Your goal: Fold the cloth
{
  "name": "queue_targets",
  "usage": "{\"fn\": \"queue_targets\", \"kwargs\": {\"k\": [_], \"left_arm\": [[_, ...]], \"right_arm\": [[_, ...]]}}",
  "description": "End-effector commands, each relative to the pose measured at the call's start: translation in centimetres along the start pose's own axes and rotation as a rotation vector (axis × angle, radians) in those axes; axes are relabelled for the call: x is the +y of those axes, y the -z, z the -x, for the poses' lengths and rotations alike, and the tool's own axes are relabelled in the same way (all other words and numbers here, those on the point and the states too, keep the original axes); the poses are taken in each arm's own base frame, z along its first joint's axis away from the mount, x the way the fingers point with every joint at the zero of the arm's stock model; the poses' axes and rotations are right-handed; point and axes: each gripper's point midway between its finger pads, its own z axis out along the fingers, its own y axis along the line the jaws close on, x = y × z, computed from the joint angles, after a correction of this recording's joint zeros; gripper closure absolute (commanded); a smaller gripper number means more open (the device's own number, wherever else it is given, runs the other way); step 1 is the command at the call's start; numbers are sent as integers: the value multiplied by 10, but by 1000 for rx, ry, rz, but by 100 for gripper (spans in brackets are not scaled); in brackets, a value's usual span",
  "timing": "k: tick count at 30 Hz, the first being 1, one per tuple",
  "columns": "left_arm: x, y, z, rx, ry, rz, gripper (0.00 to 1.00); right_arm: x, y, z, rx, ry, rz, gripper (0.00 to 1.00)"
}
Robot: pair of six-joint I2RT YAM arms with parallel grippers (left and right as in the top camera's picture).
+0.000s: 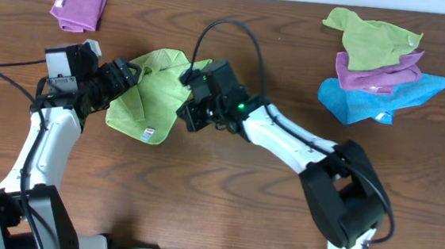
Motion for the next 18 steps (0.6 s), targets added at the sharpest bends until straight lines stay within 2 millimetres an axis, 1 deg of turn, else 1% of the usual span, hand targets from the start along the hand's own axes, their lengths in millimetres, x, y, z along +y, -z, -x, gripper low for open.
{"fn": "queue_targets", "kwargs": {"k": [1, 6, 10, 12, 16, 18], "left_arm": [[-3, 5, 6, -23, -40, 13, 20], [-3, 5, 5, -20, -38, 13, 19], [-4, 5, 5, -19, -38, 11, 19], [-3, 5, 5, -19, -39, 12, 19], [-3, 5, 5, -20, -39, 13, 18], [-2, 5, 6, -25, -39, 21, 18]], "right_arm": [[19, -13, -7, 29, 37, 54, 99], [31, -29, -13, 27, 75, 57, 99], [30, -42, -17, 32, 82, 26, 99], [30, -50, -17, 37, 85, 23, 99], [28, -57, -1, 35, 86, 3, 99], [27, -60, 3, 48, 105, -8, 99]]}}
